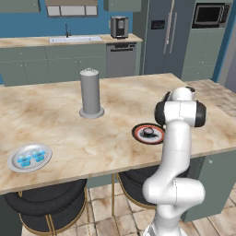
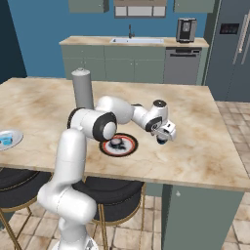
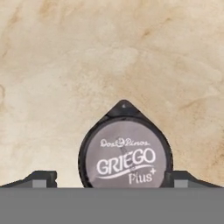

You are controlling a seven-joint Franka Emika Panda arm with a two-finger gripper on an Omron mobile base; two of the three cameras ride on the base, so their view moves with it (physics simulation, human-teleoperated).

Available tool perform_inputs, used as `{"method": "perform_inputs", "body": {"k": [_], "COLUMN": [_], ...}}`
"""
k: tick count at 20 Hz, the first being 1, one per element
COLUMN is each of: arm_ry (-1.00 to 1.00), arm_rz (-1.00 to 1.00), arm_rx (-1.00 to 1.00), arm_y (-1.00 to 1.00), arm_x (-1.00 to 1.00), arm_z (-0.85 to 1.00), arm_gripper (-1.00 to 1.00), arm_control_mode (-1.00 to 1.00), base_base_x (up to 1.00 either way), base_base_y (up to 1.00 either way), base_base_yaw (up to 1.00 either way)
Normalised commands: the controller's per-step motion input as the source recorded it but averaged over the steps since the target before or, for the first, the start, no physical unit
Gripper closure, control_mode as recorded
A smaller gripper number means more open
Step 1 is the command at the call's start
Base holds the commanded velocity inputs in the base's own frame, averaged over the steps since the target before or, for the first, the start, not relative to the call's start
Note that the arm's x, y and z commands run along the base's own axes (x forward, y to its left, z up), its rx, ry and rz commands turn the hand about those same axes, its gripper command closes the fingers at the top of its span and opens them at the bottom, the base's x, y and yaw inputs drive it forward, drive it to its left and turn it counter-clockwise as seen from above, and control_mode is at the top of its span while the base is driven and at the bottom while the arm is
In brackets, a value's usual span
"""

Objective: Place two yogurt containers on each plate.

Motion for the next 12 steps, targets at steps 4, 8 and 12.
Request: {"method": "perform_inputs", "body": {"k": [4, 8, 12], "arm_ry": [0.01, 0.00, 0.00], "arm_rz": [0.00, 0.00, 0.00], "arm_rx": [0.00, 0.00, 0.00], "arm_y": [-0.05, -0.09, 0.00], "arm_x": [0.00, 0.01, 0.14], "arm_z": [0.00, 0.00, 0.00], "arm_gripper": [-1.00, -1.00, -1.00], "arm_control_mode": [-1.00, -1.00, -1.00], "base_base_x": [0.00, 0.00, 0.00], "base_base_y": [0.00, 0.00, 0.00], "base_base_yaw": [0.00, 0.00, 0.00]}}
